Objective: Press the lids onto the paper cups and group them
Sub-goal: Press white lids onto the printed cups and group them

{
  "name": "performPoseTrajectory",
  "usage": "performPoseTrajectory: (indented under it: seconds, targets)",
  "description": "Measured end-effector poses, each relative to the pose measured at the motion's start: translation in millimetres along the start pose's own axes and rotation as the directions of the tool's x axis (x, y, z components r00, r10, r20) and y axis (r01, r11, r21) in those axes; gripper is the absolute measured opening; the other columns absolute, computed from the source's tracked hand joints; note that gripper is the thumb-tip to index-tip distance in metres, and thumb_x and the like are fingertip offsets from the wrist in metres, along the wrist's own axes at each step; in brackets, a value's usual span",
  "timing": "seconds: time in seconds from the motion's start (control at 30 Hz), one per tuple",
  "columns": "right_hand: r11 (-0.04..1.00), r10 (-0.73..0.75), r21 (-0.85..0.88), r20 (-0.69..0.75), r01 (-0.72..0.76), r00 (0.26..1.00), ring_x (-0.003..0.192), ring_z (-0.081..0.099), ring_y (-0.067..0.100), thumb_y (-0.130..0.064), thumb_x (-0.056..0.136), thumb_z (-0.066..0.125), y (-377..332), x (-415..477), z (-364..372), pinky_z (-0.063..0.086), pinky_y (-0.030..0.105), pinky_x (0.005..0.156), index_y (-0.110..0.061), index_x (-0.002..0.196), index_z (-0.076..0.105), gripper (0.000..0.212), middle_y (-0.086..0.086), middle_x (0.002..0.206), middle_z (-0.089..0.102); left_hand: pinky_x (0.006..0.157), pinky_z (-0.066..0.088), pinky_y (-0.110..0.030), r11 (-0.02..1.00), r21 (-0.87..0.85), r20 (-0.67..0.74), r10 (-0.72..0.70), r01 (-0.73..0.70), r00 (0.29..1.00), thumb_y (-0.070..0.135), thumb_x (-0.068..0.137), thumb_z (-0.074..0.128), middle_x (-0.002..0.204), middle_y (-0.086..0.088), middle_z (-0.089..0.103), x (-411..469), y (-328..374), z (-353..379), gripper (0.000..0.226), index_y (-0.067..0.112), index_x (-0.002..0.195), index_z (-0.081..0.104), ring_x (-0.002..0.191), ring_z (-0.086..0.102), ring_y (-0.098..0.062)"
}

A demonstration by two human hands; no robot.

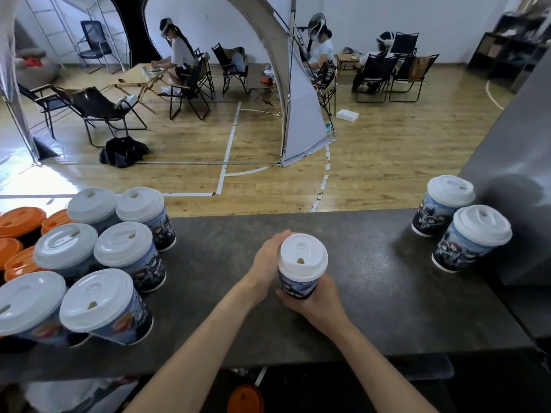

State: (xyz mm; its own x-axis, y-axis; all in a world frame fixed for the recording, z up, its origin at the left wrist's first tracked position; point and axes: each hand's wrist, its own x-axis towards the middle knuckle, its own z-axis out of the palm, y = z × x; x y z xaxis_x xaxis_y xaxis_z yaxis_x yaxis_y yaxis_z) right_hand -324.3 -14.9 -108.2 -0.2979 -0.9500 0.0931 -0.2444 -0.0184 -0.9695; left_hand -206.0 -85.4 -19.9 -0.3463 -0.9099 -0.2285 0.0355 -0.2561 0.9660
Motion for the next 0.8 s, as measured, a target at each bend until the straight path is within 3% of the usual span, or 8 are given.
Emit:
performPoseTrajectory:
  seconds: [0.1, 0.23, 0.33, 0.4, 0.53, 0.73, 0.8]
  targets:
    - [1.000, -0.006, 0.028, -0.016, 0.006, 1.000, 0.113, 0.069, 0.003, -0.036, 0.061, 0.096, 0.2, -0.3, 1.6, 0.055, 0.019, 0.092, -0.019, 0.130, 0.066, 0.077, -0.018, 0.121, 0.074, 0.067, 0.052, -0.012, 0.992, -0.079, -0.052, 0.095, -0.099, 0.994, 0.032, 0.105, 0.048, 0.081, 0.015, 0.078, -6.5, -8.0, 7.2, 0.047, 0.037, 0.073, 0.082, 0.078, 0.072, 0.003]
    - [0.998, -0.028, 0.049, -0.011, 0.029, 1.000, 0.120, 0.068, 0.007, -0.028, 0.063, 0.096, 1.8, 1.2, 0.9, 0.055, 0.023, 0.099, -0.016, 0.136, 0.063, 0.081, -0.011, 0.127, 0.073, 0.078, 0.057, -0.025, 0.970, -0.077, -0.172, 0.215, -0.230, 0.961, 0.037, 0.092, 0.043, 0.089, 0.003, 0.078, -14.4, -19.8, 19.7, 0.038, 0.031, 0.082, 0.079, 0.089, 0.072, -0.010]
    - [0.999, -0.019, 0.039, -0.012, 0.020, 1.000, 0.117, 0.069, 0.007, -0.029, 0.061, 0.096, 4.2, 0.3, -0.1, 0.057, 0.027, 0.098, -0.017, 0.134, 0.064, 0.081, -0.011, 0.124, 0.074, 0.075, 0.056, -0.022, 0.974, -0.082, -0.130, 0.202, -0.213, 0.971, 0.039, 0.088, 0.046, 0.090, 0.001, 0.079, -13.0, -19.5, 18.4, 0.036, 0.029, 0.081, 0.079, 0.088, 0.073, -0.011]
    - [0.999, -0.009, 0.031, -0.008, 0.009, 1.000, 0.113, 0.070, 0.005, -0.032, 0.061, 0.097, 5.8, 0.4, -1.6, 0.057, 0.023, 0.093, -0.020, 0.130, 0.066, 0.077, -0.015, 0.120, 0.075, 0.073, 0.055, -0.017, 0.983, -0.058, -0.052, 0.173, -0.176, 0.984, 0.037, 0.086, 0.048, 0.092, 0.001, 0.080, -8.1, -8.2, 13.1, 0.035, 0.025, 0.083, 0.081, 0.086, 0.073, -0.007]
    - [1.000, 0.010, 0.017, 0.019, -0.010, 1.000, 0.108, 0.071, 0.000, -0.040, 0.059, 0.096, 7.5, 1.0, -2.8, 0.054, 0.015, 0.087, -0.023, 0.125, 0.069, 0.073, -0.022, 0.115, 0.075, 0.083, 0.056, -0.020, 0.990, -0.005, 0.128, 0.138, -0.139, 0.982, 0.035, 0.087, 0.046, 0.100, 0.002, 0.080, -1.3, 1.0, 4.8, 0.039, 0.023, 0.089, 0.083, 0.094, 0.073, -0.008]
    - [0.999, 0.000, 0.033, 0.039, -0.002, 0.999, 0.118, 0.066, 0.001, -0.042, 0.059, 0.099, 6.7, 3.3, -1.3, 0.055, 0.018, 0.094, -0.028, 0.138, 0.059, 0.089, -0.019, 0.128, 0.070, 0.084, 0.057, -0.025, 0.981, -0.113, 0.029, 0.163, -0.159, 0.986, 0.033, 0.090, 0.045, 0.102, -0.008, 0.079, -1.3, -9.7, 7.6, 0.042, 0.013, 0.091, 0.082, 0.096, 0.073, -0.018]
    - [0.999, 0.018, 0.044, 0.034, -0.020, 0.999, 0.116, 0.067, 0.000, -0.045, 0.058, 0.100, 1.3, 0.6, -2.3, 0.057, 0.020, 0.091, -0.040, 0.136, 0.052, 0.091, -0.021, 0.127, 0.069, 0.074, 0.059, -0.025, 0.980, -0.157, -0.079, 0.111, -0.122, 0.991, 0.031, 0.095, 0.050, 0.092, -0.005, 0.080, 3.7, -8.1, 8.3, 0.037, 0.016, 0.084, 0.082, 0.087, 0.075, -0.018]
